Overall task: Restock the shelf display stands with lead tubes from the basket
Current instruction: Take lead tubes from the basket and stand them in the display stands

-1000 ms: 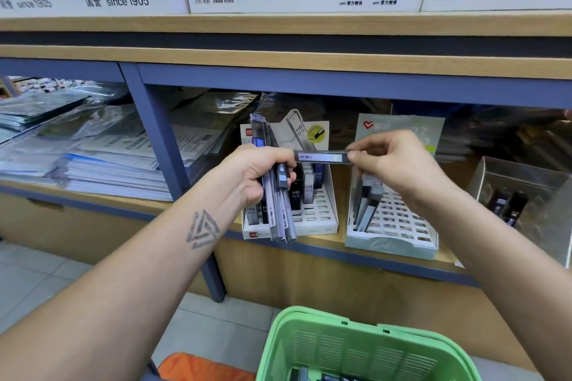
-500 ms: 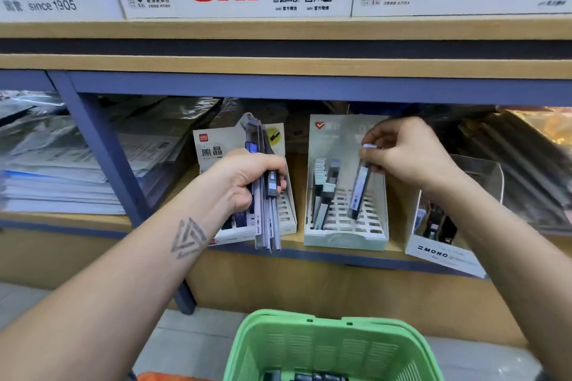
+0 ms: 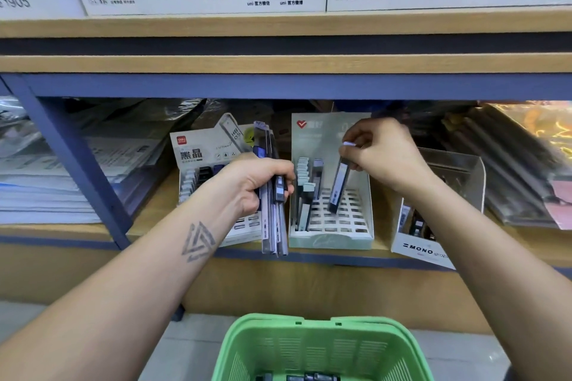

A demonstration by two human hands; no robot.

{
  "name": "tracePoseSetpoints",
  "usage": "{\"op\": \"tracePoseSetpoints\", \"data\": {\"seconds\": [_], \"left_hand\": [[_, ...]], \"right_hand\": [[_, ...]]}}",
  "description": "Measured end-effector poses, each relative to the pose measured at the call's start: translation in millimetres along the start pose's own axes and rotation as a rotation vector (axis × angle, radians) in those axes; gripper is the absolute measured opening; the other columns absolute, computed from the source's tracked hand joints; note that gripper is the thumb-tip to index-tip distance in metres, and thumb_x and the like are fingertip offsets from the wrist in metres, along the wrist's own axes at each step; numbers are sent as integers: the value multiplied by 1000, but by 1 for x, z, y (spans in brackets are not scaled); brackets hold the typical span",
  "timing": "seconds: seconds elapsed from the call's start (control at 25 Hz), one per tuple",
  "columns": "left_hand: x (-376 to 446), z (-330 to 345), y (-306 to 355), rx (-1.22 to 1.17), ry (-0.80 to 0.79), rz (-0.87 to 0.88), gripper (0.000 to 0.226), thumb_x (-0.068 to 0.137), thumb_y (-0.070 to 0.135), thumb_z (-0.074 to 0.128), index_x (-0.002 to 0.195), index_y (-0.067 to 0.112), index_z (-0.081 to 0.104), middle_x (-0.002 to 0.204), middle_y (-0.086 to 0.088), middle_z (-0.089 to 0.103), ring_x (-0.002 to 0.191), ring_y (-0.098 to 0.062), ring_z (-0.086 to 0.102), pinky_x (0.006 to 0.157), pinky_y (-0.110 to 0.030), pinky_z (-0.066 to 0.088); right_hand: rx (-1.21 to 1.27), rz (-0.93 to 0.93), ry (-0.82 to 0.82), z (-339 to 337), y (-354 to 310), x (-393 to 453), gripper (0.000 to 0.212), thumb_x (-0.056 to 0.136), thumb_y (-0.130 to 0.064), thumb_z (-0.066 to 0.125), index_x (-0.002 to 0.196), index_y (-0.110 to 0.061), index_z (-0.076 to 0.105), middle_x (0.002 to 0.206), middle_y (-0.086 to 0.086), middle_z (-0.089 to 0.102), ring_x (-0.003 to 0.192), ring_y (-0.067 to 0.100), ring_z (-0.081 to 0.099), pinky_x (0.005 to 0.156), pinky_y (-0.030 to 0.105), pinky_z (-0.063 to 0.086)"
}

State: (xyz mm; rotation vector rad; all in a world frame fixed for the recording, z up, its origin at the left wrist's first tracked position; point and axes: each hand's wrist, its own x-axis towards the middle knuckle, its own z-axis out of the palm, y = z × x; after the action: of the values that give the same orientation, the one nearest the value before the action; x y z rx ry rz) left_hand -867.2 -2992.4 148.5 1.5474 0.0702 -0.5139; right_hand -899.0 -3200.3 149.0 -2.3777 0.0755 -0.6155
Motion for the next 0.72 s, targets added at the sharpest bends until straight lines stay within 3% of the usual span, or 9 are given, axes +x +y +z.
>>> {"op": "tracePoseSetpoints", "data": {"seconds": [0.12, 0.2, 0.44, 0.6, 0.72], "left_hand": [[2, 1, 2, -11, -8, -17, 22, 85, -11, 61, 67, 3, 57, 55, -12, 59, 48, -18, 58, 42, -20, 49], [4, 1, 3, -19, -9, -21, 23, 85, -11, 60, 67, 2, 58, 54, -11, 59, 49, -17, 58, 41, -20, 49], [9, -3, 3, -25, -9, -30, 20, 85, -10, 62, 70, 2, 59, 54, -11, 62, 51, -18, 59, 43, -21, 51], [12, -7, 2, -30, 13, -26, 16, 84, -10, 64, 76, 2, 58, 56, -13, 62, 49, -19, 62, 42, -23, 52], [14, -11, 2, -41, 19, -18, 15, 83, -11, 65, 81, 2, 57, 61, -15, 61, 47, -19, 62, 42, -23, 52]], "right_hand": [[-40, -49, 16, 7, 10, 2, 10, 93, -17, 69, 102, -16, 73, 94, 3, 74, 75, 16, 72, 79, 38, 61], [-14, -87, 20, 18, 12, 2, 14, 94, -16, 69, 107, -15, 74, 95, 2, 73, 77, 16, 71, 81, 39, 61], [41, -110, -44, 39, 14, 1, 11, 94, -14, 69, 103, -19, 72, 91, -3, 69, 77, 10, 69, 77, 32, 61], [36, -113, -127, 35, 5, 3, 13, 92, -13, 71, 95, -26, 70, 83, -7, 68, 73, 7, 68, 69, 21, 54], [7, -111, -164, 36, 5, 3, 13, 92, -15, 71, 95, -27, 71, 85, -7, 69, 73, 5, 68, 72, 23, 57]]}}
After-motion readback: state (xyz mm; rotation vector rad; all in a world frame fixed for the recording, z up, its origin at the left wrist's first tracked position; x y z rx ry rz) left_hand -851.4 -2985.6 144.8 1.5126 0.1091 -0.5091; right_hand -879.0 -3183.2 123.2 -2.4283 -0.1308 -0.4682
